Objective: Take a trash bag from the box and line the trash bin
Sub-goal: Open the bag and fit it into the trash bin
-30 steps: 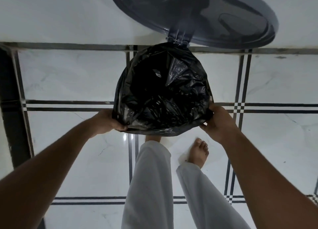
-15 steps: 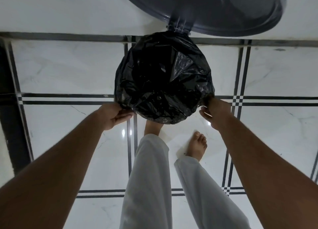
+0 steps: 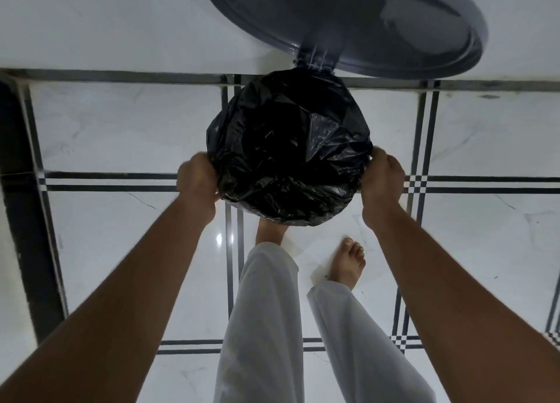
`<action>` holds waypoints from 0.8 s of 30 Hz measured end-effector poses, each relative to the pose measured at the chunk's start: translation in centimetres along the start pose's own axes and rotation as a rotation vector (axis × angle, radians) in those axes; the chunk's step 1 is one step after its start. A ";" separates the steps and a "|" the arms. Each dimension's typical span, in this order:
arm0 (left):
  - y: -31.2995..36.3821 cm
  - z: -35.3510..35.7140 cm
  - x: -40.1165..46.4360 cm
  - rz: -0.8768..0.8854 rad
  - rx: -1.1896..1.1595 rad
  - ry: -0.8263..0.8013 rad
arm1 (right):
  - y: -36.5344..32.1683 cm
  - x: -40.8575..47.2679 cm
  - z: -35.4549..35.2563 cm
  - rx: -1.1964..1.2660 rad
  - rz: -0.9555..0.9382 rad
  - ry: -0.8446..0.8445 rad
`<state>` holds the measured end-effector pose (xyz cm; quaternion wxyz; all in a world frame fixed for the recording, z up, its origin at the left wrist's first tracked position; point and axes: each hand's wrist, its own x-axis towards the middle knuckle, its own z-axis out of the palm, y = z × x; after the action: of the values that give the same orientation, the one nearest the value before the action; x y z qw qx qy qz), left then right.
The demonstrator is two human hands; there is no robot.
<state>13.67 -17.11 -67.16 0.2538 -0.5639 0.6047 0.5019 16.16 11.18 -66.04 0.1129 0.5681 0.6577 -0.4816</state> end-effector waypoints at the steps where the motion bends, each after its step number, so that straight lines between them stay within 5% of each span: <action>1: 0.8 0.7 -0.5 0.095 0.037 0.012 | -0.5 0.0 0.4 0.019 0.010 -0.022; 4: 2.9 1.9 -1.1 0.214 0.180 -0.115 | -2.0 0.5 1.6 0.014 0.082 -0.151; 10: 5.7 2.1 1.1 0.087 0.150 -0.168 | -3.8 1.5 2.3 -0.039 0.232 -0.274; 18: 7.7 1.6 3.2 -0.032 0.267 -0.136 | -3.2 2.9 1.4 -0.163 0.079 -0.117; 21: 8.2 2.1 4.1 0.190 0.147 0.142 | -2.8 2.6 1.6 -0.185 -0.151 -0.108; 23: 7.8 2.5 1.9 0.623 0.152 0.381 | -2.8 1.9 1.9 -0.227 -0.258 -0.148; 24: 7.0 3.0 -0.1 0.840 0.197 0.370 | -2.9 1.8 2.1 -0.257 -0.312 -0.162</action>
<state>6.37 -15.36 -65.97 -0.0312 -0.3235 0.8605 0.3924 12.28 11.00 -66.92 0.1610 0.3998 0.7824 -0.4496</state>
